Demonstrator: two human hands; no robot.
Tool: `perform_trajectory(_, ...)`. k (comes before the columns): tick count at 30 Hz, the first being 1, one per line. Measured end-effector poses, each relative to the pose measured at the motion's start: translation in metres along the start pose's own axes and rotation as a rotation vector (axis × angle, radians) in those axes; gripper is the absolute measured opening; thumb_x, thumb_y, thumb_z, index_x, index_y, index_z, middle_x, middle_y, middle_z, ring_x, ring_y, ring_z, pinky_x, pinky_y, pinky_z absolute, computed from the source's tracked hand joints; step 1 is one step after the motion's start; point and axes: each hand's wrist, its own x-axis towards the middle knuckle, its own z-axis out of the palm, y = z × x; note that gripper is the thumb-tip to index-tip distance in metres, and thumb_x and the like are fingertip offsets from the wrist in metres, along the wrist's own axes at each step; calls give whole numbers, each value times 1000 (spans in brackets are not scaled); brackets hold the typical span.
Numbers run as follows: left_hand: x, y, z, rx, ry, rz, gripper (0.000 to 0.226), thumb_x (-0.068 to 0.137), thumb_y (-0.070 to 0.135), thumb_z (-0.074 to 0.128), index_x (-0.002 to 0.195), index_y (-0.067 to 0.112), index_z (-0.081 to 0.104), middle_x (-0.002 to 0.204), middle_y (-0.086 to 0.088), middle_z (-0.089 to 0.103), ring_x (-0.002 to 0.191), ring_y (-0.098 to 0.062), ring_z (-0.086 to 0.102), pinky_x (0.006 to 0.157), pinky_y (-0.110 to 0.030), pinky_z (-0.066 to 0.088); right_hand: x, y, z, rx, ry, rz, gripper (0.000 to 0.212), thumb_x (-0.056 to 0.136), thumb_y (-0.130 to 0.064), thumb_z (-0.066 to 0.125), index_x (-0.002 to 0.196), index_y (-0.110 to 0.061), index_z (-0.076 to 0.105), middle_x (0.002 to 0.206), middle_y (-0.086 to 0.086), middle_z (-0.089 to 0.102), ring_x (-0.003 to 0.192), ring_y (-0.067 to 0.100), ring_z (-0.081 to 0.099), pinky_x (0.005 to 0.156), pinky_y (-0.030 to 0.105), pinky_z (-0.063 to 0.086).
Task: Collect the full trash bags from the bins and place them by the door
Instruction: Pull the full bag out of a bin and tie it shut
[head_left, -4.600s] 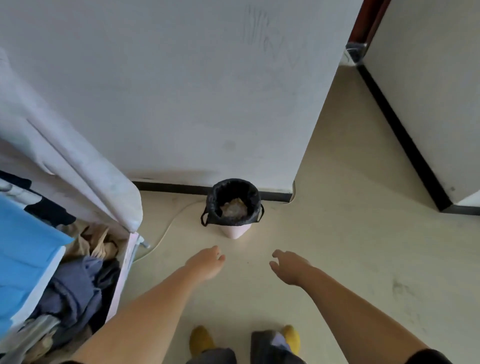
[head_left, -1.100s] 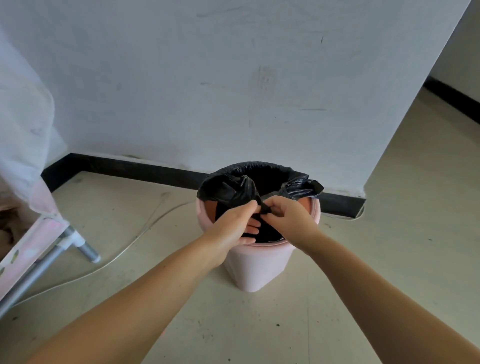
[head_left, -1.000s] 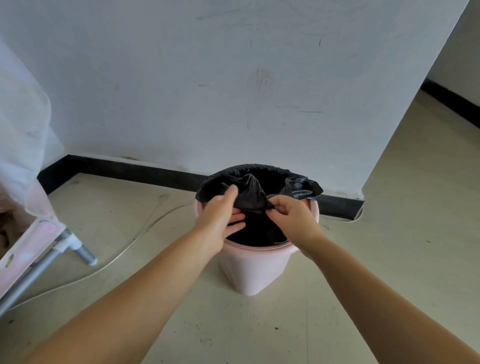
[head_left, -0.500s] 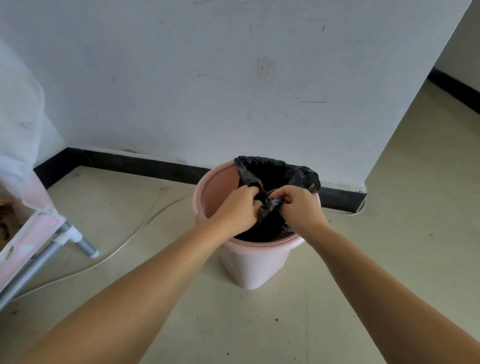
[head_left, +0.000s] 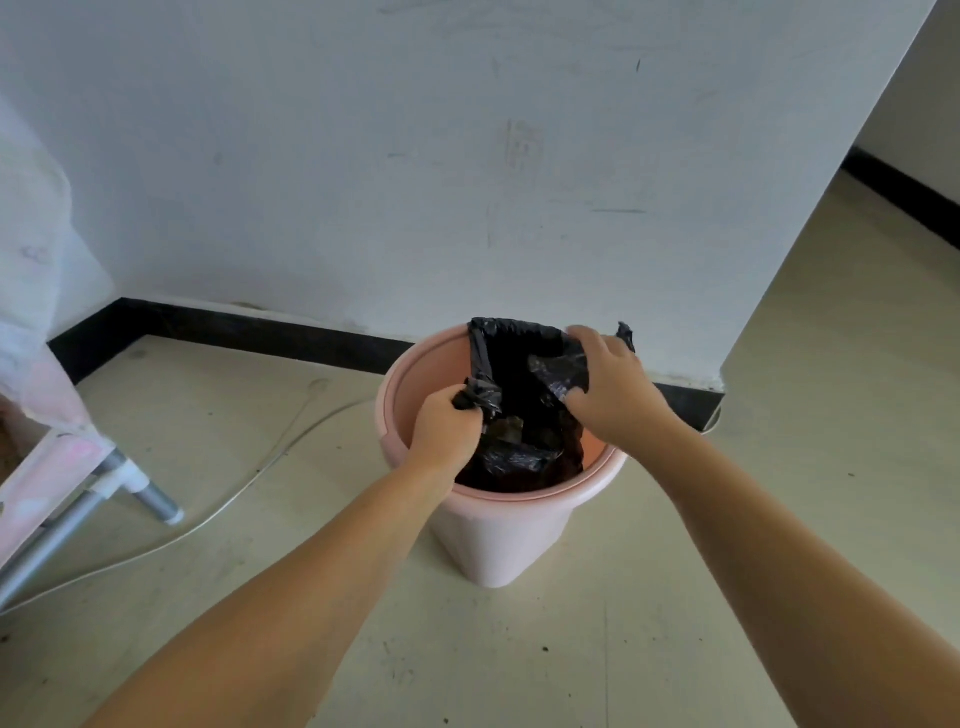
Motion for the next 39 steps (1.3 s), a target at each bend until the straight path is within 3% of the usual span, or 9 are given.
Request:
perform_trajectory(3,3,0,-10,-27,62,-54,31,91,2,43,68,15,59,68,-9,53,72,-21,45,68,-33,34,17,25,15,-336,-232,208,94,83,-13,58,148,-39,-6,158,6,-18,146,37,-8,109,62,23)
perform_trajectory(7,0,-1,-14,-10,1,-12,34,92,3,43,72,23,62,69,-5,58,71,-21,50,70,-31,38,37,42,21,-330,-58,256,52,88,-2,44,136,-24,43,140,17,39,107,37,54,73,38,45)
perform_trajectory(10,0,-3,-15,12,-69,14,26,93,4,44,84,11,67,74,-10,64,75,-22,55,71,-30,40,47,39,15,-80,144,209,38,84,8,34,106,-6,60,98,18,62,76,30,51,63,32,40)
perform_trajectory(16,0,-3,-4,30,-245,164,19,90,21,61,108,21,60,102,-2,70,99,-16,63,86,-22,46,35,11,-4,238,353,84,57,76,16,31,114,-12,63,95,9,60,81,21,51,66,22,37)
perform_trajectory(21,-2,-1,16,175,-280,265,57,79,30,73,127,19,45,109,13,60,108,-12,59,88,-21,43,8,-25,12,174,91,-83,49,74,6,41,102,-23,69,101,5,67,90,23,60,77,29,50)
perform_trajectory(27,12,-17,8,426,-45,288,21,88,25,47,98,14,62,84,6,62,83,-17,57,62,-8,35,-3,-37,-6,158,-429,-290,26,83,-8,52,106,-12,64,97,5,67,92,22,63,85,39,50)
perform_trajectory(32,6,-11,-3,264,39,231,12,87,3,49,75,7,54,72,-10,58,64,-17,48,53,-16,34,50,-5,-10,513,-151,29,36,93,-21,54,129,-16,53,131,6,56,111,19,59,94,37,53)
perform_trajectory(35,0,-8,-10,371,-71,272,14,88,10,49,76,9,53,79,-7,62,73,-20,54,59,-22,36,85,4,27,568,-337,265,53,88,-54,53,135,-31,47,151,10,36,136,34,37,110,53,34)
perform_trajectory(39,-8,-3,-22,439,-246,308,14,90,15,51,83,6,59,88,-8,66,85,-23,59,74,-34,44,110,-6,77,681,-488,351,49,82,-48,59,114,-10,61,117,10,64,109,27,60,94,44,50)
